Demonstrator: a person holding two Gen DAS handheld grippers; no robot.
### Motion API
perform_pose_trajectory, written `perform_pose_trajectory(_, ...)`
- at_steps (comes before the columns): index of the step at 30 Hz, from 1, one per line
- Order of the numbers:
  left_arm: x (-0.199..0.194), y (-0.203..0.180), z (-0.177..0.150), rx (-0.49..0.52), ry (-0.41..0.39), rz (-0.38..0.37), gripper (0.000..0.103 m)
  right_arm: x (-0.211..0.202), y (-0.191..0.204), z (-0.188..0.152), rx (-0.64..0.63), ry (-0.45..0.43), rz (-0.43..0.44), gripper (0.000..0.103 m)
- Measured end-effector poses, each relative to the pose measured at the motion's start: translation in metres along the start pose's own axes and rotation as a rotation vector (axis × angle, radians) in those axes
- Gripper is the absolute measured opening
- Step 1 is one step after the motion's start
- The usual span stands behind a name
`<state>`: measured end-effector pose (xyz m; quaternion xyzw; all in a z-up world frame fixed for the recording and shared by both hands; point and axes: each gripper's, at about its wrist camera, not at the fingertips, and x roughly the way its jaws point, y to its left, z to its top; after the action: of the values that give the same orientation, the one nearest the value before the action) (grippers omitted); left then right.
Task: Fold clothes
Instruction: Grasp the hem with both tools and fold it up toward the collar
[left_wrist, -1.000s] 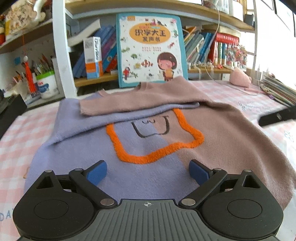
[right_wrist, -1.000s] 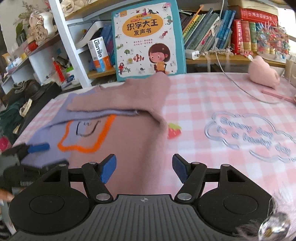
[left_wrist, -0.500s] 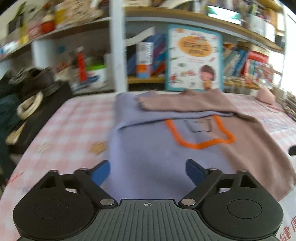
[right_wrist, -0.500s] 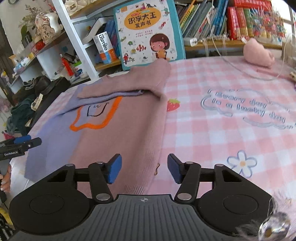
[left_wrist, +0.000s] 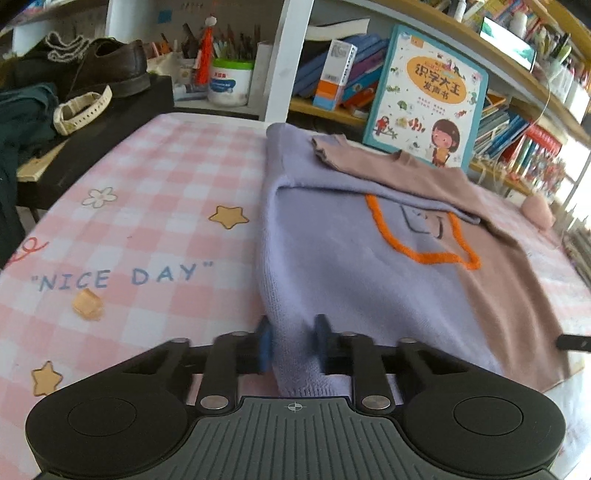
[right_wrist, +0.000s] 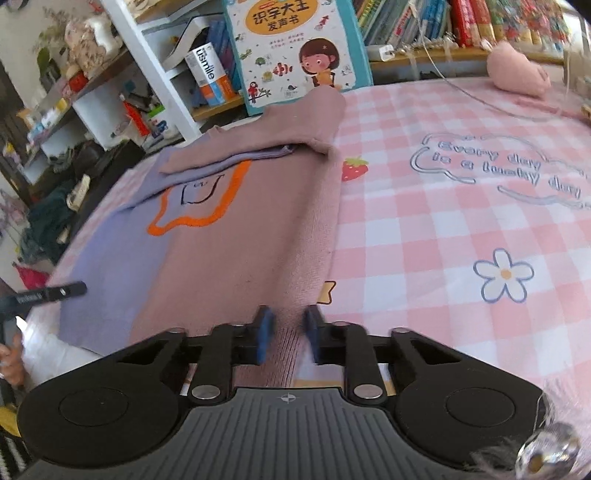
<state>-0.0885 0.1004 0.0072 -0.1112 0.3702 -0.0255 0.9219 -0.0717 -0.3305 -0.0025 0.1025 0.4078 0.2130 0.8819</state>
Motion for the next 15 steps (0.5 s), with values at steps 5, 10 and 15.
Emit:
perform_pose_trajectory(5,-0.017,-0.013,0.008,0.037,-0.072,-0.056,0.010,-0.015,0.008,0.009,-0.007,-0.092,0.104,0.010)
perform_pose_trajectory(10,-0.008,-0.004,0.005,0.013,0.001,-0.039,0.011,-0.010,0.005,0.014,0.026,-0.052,0.111,0.010)
perform_pose_trajectory(15,-0.003,0.009,-0.004,-0.049,0.054,-0.076,0.027,0.004,-0.006,0.007,0.094,0.002,0.106,0.018)
